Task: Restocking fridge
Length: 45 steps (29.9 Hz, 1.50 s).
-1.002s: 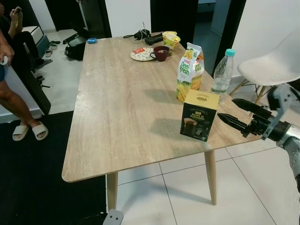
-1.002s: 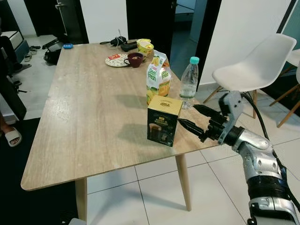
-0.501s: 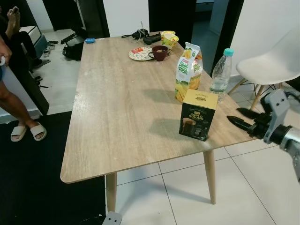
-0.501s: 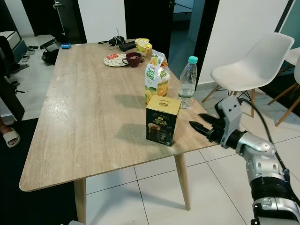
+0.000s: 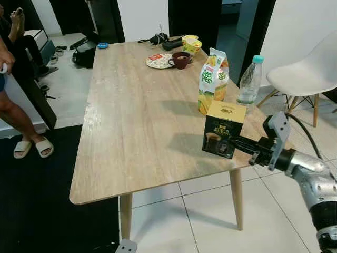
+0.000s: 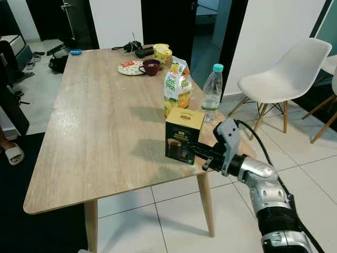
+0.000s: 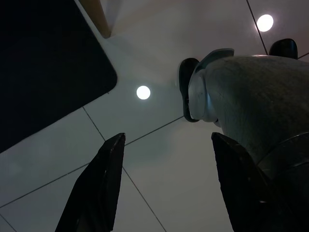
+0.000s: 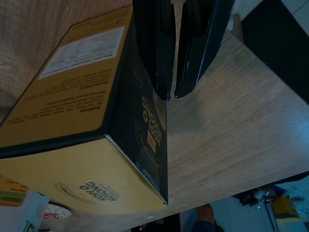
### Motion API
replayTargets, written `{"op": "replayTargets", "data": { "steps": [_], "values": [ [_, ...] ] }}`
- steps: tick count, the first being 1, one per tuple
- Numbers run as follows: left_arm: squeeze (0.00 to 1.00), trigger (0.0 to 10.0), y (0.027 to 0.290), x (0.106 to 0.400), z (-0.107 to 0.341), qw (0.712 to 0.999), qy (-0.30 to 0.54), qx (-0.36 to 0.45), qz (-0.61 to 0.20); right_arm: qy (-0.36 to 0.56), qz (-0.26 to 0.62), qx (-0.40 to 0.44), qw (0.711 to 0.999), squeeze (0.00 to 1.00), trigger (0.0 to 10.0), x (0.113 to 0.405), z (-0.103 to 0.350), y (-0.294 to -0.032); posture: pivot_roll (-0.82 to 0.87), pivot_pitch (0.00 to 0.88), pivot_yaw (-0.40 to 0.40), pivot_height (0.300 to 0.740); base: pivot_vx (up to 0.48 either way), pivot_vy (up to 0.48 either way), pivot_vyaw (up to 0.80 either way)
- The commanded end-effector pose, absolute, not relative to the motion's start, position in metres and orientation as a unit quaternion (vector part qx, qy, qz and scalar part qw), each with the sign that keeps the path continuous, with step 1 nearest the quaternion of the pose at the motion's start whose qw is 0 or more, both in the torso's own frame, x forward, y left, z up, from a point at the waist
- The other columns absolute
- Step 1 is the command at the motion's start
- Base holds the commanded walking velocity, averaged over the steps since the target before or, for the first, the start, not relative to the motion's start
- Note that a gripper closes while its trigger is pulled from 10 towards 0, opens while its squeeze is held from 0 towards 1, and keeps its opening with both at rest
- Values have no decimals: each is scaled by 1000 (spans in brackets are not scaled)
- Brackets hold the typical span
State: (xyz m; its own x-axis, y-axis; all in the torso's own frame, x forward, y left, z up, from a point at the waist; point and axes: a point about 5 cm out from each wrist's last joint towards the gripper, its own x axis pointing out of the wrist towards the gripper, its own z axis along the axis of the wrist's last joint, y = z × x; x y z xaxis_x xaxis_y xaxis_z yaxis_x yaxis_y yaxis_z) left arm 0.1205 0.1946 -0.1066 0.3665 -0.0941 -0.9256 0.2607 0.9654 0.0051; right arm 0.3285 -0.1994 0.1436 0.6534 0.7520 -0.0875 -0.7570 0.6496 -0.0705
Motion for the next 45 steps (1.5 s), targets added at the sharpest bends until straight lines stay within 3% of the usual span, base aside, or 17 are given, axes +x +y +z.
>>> {"op": "replayTargets", "data": {
  "steps": [1,7,14,23,32,45],
  "values": [
    [0,10000,199,116,-107,816,562,81,-109,44,418,-62,905,0,10000,327,137,-196,47,0,-18,740,0,0,0],
    [0,10000,198,116,-107,817,561,78,-109,122,323,-138,928,0,10000,335,122,-224,47,0,-17,740,0,0,0],
    [0,10000,198,118,-107,818,559,78,-108,132,262,-181,939,0,10000,341,130,-246,48,0,-13,740,0,0,0],
    [0,10000,198,118,-107,819,559,76,-107,123,223,-188,949,0,10000,348,134,-250,50,0,-13,740,0,0,0],
    [0,10000,198,118,-107,819,559,75,-106,28,331,-100,938,0,10000,345,148,-211,44,0,-11,740,0,0,0],
    [0,10000,198,118,-107,818,559,76,-107,23,413,-75,907,0,10000,335,139,-175,40,0,-9,740,0,0,0]
  ]
}}
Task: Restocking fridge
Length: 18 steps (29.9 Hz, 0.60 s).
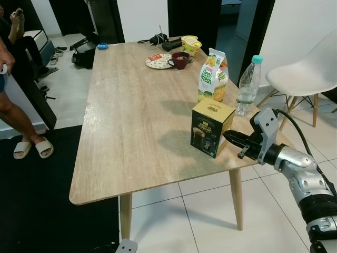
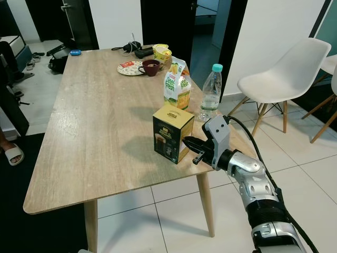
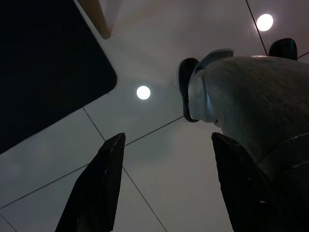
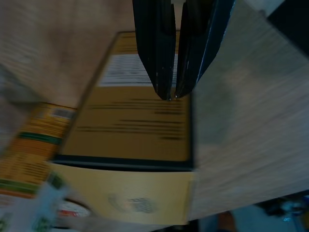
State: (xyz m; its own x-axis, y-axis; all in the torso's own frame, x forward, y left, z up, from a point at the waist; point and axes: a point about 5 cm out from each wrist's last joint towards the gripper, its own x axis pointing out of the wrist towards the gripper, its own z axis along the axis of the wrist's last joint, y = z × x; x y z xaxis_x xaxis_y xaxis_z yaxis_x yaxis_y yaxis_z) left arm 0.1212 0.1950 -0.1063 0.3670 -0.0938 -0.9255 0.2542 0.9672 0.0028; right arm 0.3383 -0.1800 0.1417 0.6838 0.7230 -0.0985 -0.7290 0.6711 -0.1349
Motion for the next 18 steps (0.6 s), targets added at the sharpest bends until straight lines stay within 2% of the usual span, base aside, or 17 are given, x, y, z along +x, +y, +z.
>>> {"op": "replayTargets", "data": {
  "steps": [1,5,6,7,12,18],
  "values": [
    [0,10000,198,118,-107,819,559,76,-107,24,429,-71,900,0,10000,332,138,-172,40,0,-9,740,0,0,0],
    [0,10000,198,118,-107,819,559,76,-106,24,467,-54,882,0,10000,323,137,-163,39,0,-8,740,0,0,0],
    [0,10000,198,118,-107,819,559,76,-107,20,498,-36,866,0,10000,314,138,-155,38,0,-7,740,0,0,0],
    [0,10000,198,119,-107,819,559,76,-107,18,504,-30,863,0,10000,313,138,-153,38,0,-7,740,0,0,0],
    [0,10000,198,119,-107,819,558,78,-108,21,504,-29,863,0,10000,311,135,-152,39,0,-6,740,0,0,0],
    [0,10000,198,119,-107,819,558,77,-108,108,448,-123,879,0,10000,318,114,-178,45,0,-11,740,0,0,0]
  ]
}}
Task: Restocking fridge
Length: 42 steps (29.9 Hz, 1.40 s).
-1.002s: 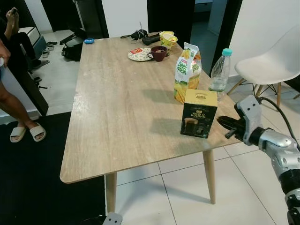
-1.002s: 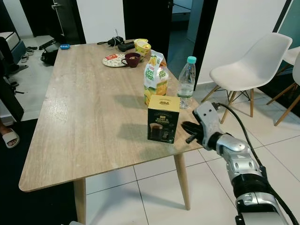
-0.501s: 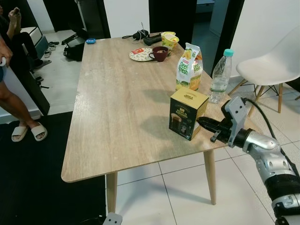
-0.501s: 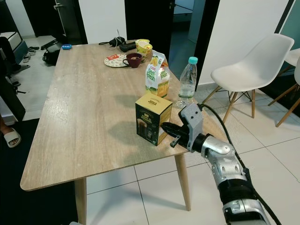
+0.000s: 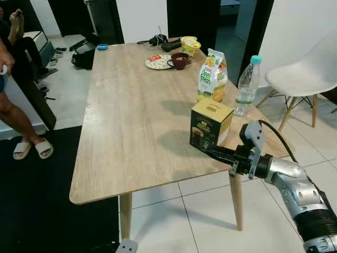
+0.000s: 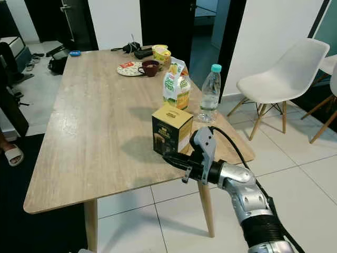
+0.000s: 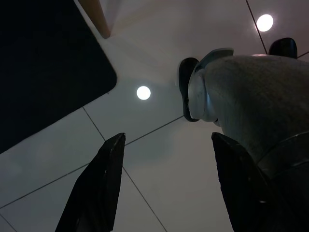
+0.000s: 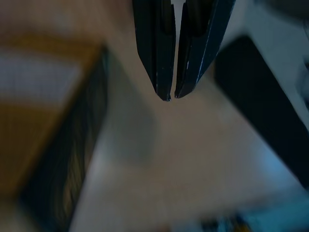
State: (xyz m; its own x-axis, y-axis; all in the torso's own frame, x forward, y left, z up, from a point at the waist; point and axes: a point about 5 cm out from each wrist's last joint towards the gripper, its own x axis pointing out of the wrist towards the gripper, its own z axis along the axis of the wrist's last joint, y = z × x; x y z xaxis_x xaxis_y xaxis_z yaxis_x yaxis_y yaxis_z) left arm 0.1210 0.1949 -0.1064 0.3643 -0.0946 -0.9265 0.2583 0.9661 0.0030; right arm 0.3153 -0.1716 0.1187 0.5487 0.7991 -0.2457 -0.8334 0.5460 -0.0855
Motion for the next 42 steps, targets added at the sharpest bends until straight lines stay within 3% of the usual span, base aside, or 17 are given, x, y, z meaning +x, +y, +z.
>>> {"op": "replayTargets", "data": {
  "steps": [1,5,10,24,32,42],
  "values": [
    [0,10000,198,119,-107,819,558,77,-108,117,435,-134,883,0,10000,319,113,-182,45,0,-11,740,0,0,0],
    [0,10000,198,119,-107,819,559,77,-109,134,367,-160,907,0,10000,330,116,-197,43,0,-14,740,0,0,0],
    [0,10000,198,119,-107,818,558,79,-110,124,353,-156,914,0,10000,333,118,-195,44,0,-16,740,0,0,0],
    [0,10000,197,119,-107,819,558,78,-112,13,429,-40,902,0,10000,330,140,-150,40,0,-17,740,0,0,0],
    [0,10000,196,120,-107,820,557,75,-110,79,439,-123,887,0,10000,326,118,-150,41,0,-18,740,0,0,0],
    [0,10000,196,121,-106,821,556,75,-110,117,324,-198,918,0,10000,347,118,-177,41,0,-13,740,0,0,0]
  ]
}}
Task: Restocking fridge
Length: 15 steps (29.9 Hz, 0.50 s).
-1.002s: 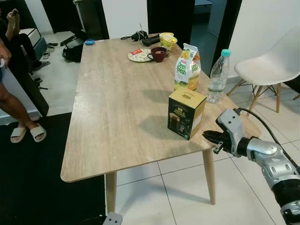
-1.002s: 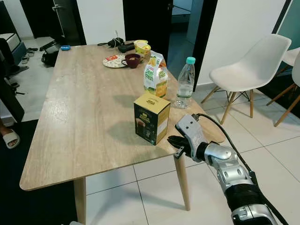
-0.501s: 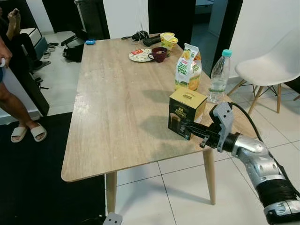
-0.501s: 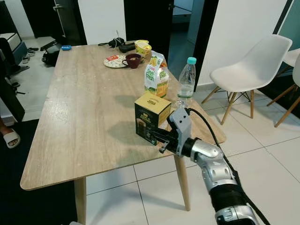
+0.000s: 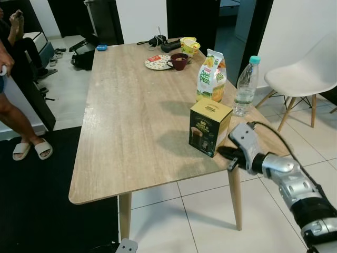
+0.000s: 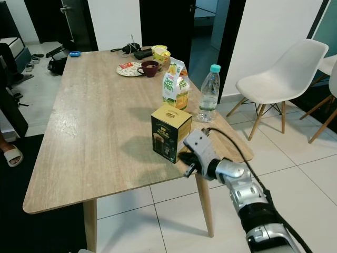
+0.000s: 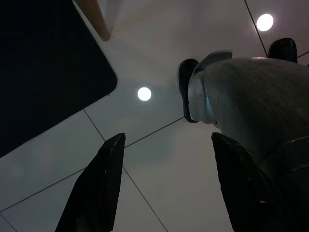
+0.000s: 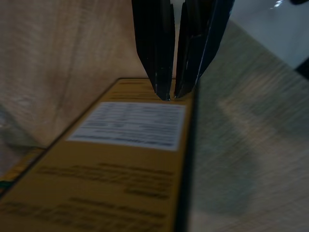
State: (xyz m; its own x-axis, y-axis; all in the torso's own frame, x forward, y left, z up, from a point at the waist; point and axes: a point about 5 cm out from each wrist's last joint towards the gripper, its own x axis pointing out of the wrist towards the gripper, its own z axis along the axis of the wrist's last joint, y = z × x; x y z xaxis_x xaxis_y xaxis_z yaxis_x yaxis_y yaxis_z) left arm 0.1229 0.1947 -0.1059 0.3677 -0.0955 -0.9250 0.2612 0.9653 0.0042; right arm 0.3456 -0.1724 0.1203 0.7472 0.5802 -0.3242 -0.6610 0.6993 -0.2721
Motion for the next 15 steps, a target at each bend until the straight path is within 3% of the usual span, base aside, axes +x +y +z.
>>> {"op": "replayTargets", "data": {
  "steps": [1,8,15],
  "values": [
    [0,10000,196,121,-106,821,556,75,-110,117,324,-198,918,0,10000,347,118,-177,41,0,-13,740,0,0,0],
    [0,10000,197,121,-106,820,556,75,-109,91,278,-177,940,0,10000,355,131,-185,41,0,-11,740,0,0,0],
    [0,10000,197,120,-107,820,557,74,-109,5,358,-101,928,0,10000,348,152,-162,37,0,-11,740,0,0,0]
  ]
}}
